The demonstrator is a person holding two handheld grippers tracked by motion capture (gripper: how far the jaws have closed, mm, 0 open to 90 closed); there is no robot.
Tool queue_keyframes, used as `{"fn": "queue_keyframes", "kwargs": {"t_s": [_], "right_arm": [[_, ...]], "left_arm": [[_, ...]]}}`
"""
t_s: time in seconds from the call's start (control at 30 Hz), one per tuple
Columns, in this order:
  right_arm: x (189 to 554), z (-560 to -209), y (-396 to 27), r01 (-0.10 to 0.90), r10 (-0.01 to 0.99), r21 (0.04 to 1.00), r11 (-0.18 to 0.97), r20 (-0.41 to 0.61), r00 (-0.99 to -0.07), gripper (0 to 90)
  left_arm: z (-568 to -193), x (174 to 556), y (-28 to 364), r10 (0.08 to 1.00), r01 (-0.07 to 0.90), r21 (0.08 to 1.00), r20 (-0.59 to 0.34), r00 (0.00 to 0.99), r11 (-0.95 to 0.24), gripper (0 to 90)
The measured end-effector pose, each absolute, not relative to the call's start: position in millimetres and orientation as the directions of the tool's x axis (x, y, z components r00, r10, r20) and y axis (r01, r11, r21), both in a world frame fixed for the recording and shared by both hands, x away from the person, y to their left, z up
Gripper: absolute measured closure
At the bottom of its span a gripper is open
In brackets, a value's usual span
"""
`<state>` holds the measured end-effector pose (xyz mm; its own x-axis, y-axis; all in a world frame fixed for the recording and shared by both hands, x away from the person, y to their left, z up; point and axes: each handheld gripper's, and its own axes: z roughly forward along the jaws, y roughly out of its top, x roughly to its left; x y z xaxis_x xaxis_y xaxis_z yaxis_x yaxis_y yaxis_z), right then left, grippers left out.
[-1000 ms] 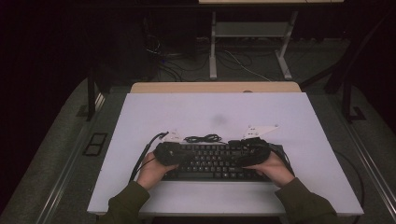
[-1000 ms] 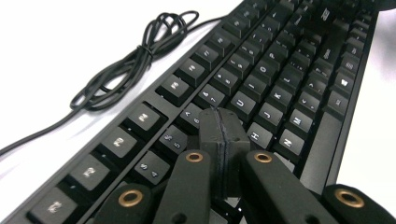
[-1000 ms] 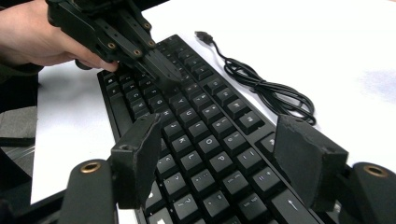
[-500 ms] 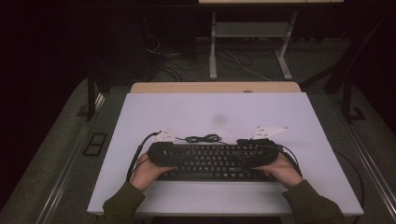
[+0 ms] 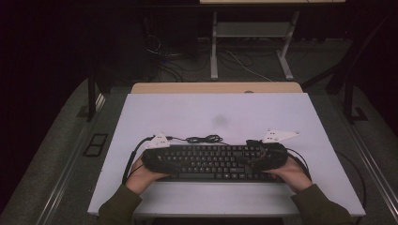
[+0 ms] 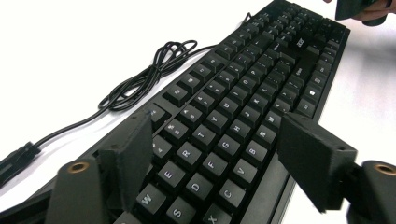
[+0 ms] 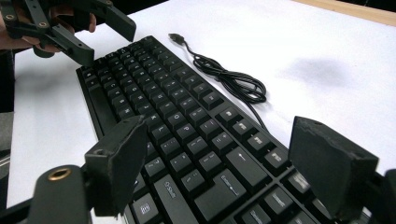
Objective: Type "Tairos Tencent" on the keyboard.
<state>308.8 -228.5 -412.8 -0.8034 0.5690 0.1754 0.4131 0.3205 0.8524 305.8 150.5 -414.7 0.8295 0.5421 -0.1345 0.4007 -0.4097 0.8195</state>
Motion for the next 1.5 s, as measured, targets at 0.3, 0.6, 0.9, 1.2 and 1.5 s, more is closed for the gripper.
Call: {"fn": "queue_keyframes", "kwargs": {"t_s": [0.3,0.6,0.9,1.2,1.5], "right_arm": [[302,-416,-241,0.411,0.593,0.855,0.317,0.159,-0.789,17.9],[294,-418,-256,0.411,0.611,0.859,0.305,0.154,-0.777,17.8],[284,-422,-273,0.409,0.621,0.860,0.305,0.145,-0.770,17.7],[275,-425,-289,0.404,0.636,0.868,0.287,0.142,-0.758,17.5],[270,-429,-304,0.416,0.657,0.865,0.280,0.144,-0.740,17.3]], "left_arm": [[-418,299,162,0.565,0.395,0.836,-0.129,0.815,-0.380,18.1],[-421,293,175,0.595,0.403,0.842,-0.126,0.793,-0.358,13.4],[-423,291,181,0.609,0.404,0.842,-0.118,0.784,-0.358,6.5],[-425,288,182,0.611,0.418,0.833,-0.126,0.781,-0.362,0.0],[-425,287,181,0.605,0.410,0.833,-0.117,0.788,-0.372,0.0]]}}
